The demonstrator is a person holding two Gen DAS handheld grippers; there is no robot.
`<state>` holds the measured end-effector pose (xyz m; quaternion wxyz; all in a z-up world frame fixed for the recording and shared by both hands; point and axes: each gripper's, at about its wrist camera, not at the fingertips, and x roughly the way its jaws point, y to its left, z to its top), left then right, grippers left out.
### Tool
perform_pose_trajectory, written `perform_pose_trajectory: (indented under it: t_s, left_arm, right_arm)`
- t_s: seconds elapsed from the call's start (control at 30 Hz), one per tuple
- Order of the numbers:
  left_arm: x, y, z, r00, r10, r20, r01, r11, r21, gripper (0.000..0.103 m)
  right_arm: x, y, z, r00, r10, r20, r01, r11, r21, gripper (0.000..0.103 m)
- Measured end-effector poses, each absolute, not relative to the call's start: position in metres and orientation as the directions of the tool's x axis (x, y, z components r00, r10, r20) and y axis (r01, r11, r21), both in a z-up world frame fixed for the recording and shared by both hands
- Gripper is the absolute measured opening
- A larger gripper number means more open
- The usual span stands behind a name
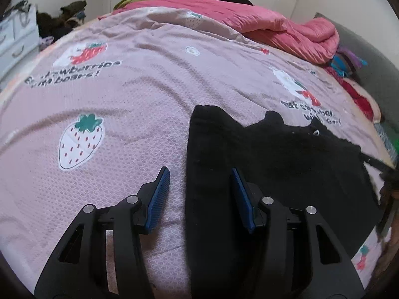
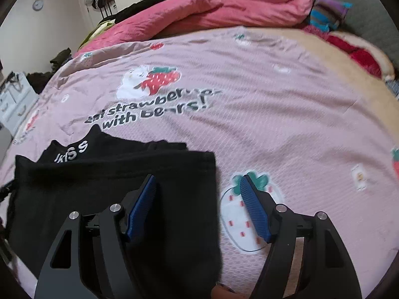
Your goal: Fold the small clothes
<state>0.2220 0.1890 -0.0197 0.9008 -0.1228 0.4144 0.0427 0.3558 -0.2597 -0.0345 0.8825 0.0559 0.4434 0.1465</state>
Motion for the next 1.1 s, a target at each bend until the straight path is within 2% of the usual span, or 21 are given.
perform_pose_trajectory:
  t_s: [0.07, 0.1, 0.13, 0.2, 0.23, 0.27, 0.3, 0.47, 0.67, 0.87, 1.1]
  left_arm:
    - [0.221, 0.19, -0.019, 0.66, -0.032, -0.751, -0.177, 0.964, -0.197, 0.043]
    - [0.222, 0.19, -0.02, 0.663, -0.03, -0.748, -0.176, 0.965, -0.195, 0.039]
    - [0.222, 0.189, -0.02, 0.664, -0.03, -0.748, -0.176, 0.965, -0.195, 0.028]
    - [0.222, 0.188, -0.021, 0.664, -0.042, -0.746, -0.175, 0.962, -0.209, 0.013]
    - [0.222, 0.186, -0.021, 0.665, -0.036, -0.746, -0.178, 0.962, -0.205, 0.011]
    - [0.222, 0.186, -0.02, 0.665, -0.032, -0.746, -0.176, 0.964, -0.198, 0.009]
    - [0.222, 0.185, -0.019, 0.668, -0.025, -0.744, -0.175, 0.966, -0.19, 0.006]
    - [0.213, 0.178, -0.001, 0.709, 0.025, -0.705, -0.168, 0.976, -0.135, 0.003]
    - [0.208, 0.188, 0.02, 0.745, 0.044, -0.666, -0.184, 0.972, -0.142, 0.003]
    - [0.22, 0.197, -0.015, 0.672, 0.054, -0.739, -0.232, 0.962, -0.141, 0.003]
    - [0.22, 0.192, -0.021, 0.661, 0.085, -0.746, -0.234, 0.967, -0.098, 0.004]
  right_arm:
    - [0.356, -0.262, -0.036, 0.559, 0.321, -0.764, -0.2, 0.947, 0.252, 0.065]
    - [0.355, -0.263, -0.036, 0.561, 0.323, -0.762, -0.197, 0.946, 0.256, 0.063]
    - [0.355, -0.262, -0.036, 0.562, 0.327, -0.759, -0.199, 0.945, 0.26, 0.057]
    - [0.354, -0.262, -0.034, 0.56, 0.35, -0.751, -0.214, 0.937, 0.277, 0.038]
    - [0.353, -0.261, -0.033, 0.559, 0.361, -0.747, -0.222, 0.933, 0.284, 0.022]
    - [0.35, -0.261, -0.031, 0.567, 0.36, -0.741, -0.224, 0.933, 0.282, 0.012]
    - [0.348, -0.261, -0.029, 0.575, 0.358, -0.736, -0.229, 0.934, 0.275, 0.01]
    - [0.341, -0.263, -0.008, 0.634, 0.354, -0.687, -0.23, 0.935, 0.27, 0.009]
    - [0.341, -0.261, 0.023, 0.708, 0.367, -0.603, -0.271, 0.93, 0.248, 0.009]
    - [0.354, -0.249, -0.001, 0.68, 0.306, -0.666, -0.242, 0.951, 0.19, 0.009]
    - [0.362, -0.245, -0.03, 0.647, 0.234, -0.726, -0.2, 0.97, 0.135, 0.009]
